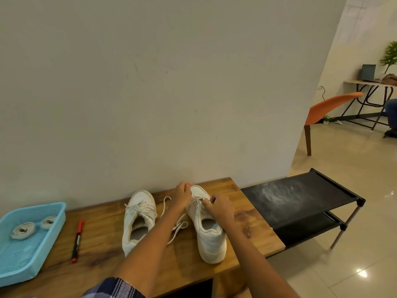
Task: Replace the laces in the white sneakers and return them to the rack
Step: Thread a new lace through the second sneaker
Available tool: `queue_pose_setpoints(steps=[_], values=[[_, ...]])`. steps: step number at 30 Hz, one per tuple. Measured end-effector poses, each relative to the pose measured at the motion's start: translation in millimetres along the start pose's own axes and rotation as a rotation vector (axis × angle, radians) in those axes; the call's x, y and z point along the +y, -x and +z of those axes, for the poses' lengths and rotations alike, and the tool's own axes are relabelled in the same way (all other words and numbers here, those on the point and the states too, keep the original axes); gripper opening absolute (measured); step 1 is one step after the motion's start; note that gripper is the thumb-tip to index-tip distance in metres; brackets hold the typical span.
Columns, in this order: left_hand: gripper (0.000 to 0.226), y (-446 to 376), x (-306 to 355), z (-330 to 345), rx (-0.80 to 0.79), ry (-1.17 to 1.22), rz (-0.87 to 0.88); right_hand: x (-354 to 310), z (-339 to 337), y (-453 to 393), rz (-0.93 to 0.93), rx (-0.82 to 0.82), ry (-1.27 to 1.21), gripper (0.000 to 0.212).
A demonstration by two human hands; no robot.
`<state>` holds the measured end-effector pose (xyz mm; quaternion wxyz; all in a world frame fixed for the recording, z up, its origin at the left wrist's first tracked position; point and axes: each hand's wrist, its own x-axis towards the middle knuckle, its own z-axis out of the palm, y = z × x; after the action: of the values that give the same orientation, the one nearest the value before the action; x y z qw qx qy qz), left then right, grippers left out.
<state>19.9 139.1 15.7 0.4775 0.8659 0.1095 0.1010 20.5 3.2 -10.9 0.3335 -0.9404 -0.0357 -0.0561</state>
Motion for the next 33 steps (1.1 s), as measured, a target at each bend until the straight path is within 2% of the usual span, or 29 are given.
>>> queue_pose_setpoints(steps=[3,5,8,10,11,13,15,16,18,20,21,23,26,28,29,31,32,33], values=[[0.027,1.5,16.0,-13.6,0.221,0.299,-0.022,-2.1,-1.5,3.1,0.033,0.014,0.043,0.029],[0.026,4.4,28.8,-28.1,0.297,0.376,-0.024,-5.4,-3.9,5.2,0.051,0.005,0.083,0.028],[0.02,9.8,48.5,-48.6,0.299,0.38,-0.047,-16.5,-9.9,3.2,0.021,-0.071,0.304,0.029],[0.014,13.6,63.6,-60.1,0.216,0.575,-0.127,-32.5,-20.6,-0.9,-0.063,-0.066,0.354,0.025],[0.014,15.6,71.3,-64.8,0.141,0.724,-0.184,-43.2,-27.3,-1.7,-0.114,-0.029,0.238,0.022],[0.027,16.1,79.9,-69.1,0.015,0.899,-0.228,-68.9,-39.2,2.0,-0.182,-0.004,-0.231,0.026],[0.036,15.8,83.2,-67.2,-0.025,0.893,-0.223,-97.9,-49.7,9.5,-0.136,-0.163,-0.641,0.034],[0.037,15.0,82.7,-64.8,-0.018,0.854,-0.224,-107.6,-53.8,12.3,-0.085,-0.257,-0.721,0.035],[0.037,11.2,76.5,-62.3,0.011,0.689,-0.19,-113.4,-64.1,14.0,-0.024,-0.392,-0.695,0.034],[0.029,9.6,63.8,-64.6,0.052,0.237,-0.058,-102.5,-79.0,7.7,-0.001,-0.417,-0.61,0.027],[0.019,11.7,56.4,-66.8,0.062,-0.018,-0.003,-93.9,-85.8,2.1,0.013,-0.382,-0.588,0.024],[0.011,18.6,42.4,-70.7,0.055,-0.383,0.029,-75.1,-98.2,-8.5,0.048,-0.249,-0.58,0.02],[0.026,24.4,27.6,-68.3,-0.065,-0.612,-0.058,-53.9,-110.8,-19.9,0.048,-0.008,-0.562,0.022],[0.029,28.6,24.4,-62.4,-0.202,-0.702,-0.149,-48.4,-112.6,-23.4,0.025,0.023,-0.481,0.022],[0.029,32.5,26.8,-59.7,-0.246,-0.772,-0.189,-49.0,-112.7,-24.0,0.006,-0.037,-0.446,0.02],[0.031,36.3,37.6,-56.3,-0.197,-0.867,-0.175,-57.5,-111.7,-21.3,-0.026,-0.282,-0.386,0.012],[0.03,33.9,42.5,-52.8,-0.125,-0.814,-0.12,-63.9,-110.6,-18.6,-0.04,-0.41,-0.351,0.011],[0.029,32.5,51.0,-48.8,-0.08,-0.654,-0.061,-69.7,-108.6,-16.1,-0.056,-0.499,-0.321,0.011]])
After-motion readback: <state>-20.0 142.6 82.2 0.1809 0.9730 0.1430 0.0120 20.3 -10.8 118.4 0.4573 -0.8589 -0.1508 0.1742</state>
